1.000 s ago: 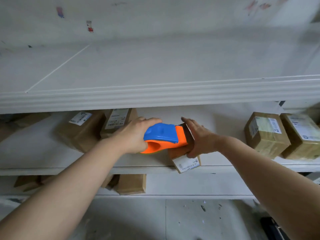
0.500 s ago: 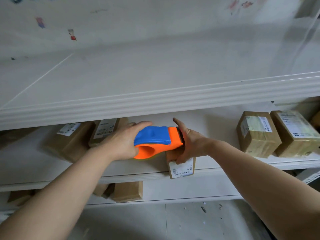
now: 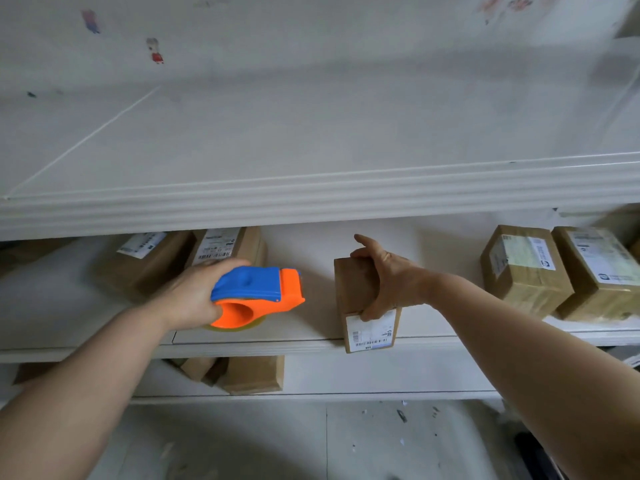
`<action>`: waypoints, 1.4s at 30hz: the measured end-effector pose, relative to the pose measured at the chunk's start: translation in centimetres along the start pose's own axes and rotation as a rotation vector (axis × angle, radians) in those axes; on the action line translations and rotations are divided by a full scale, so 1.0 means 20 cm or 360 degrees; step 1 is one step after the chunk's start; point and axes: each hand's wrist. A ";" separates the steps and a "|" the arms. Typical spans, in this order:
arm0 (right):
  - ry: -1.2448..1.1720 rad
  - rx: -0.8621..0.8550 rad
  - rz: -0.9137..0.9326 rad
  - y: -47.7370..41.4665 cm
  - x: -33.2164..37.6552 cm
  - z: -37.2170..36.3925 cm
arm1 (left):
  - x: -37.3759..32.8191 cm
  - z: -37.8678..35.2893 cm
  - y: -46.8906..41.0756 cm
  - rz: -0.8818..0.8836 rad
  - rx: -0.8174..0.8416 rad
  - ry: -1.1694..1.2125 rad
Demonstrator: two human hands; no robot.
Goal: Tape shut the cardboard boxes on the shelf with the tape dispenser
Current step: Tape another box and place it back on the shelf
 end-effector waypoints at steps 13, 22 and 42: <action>0.1104 -0.0073 0.0273 0.01 0.08 -0.12 | -0.10 -0.29 -0.16 0.0025 -0.0029 -0.0013; 0.1257 0.0008 0.0174 -0.09 0.23 -0.12 | -0.09 -0.25 -0.15 0.0035 0.0031 -0.0064; 0.0374 -0.0147 0.0015 -0.02 -0.17 -0.27 | -0.30 -0.21 -0.27 -0.0230 0.0097 -0.0264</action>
Point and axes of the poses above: each hand's wrist, its own y-axis away from the middle knuckle, its own z-axis out of the back of the hand, x = y × z, and after that the axes turned 13 degrees about y, right-handed
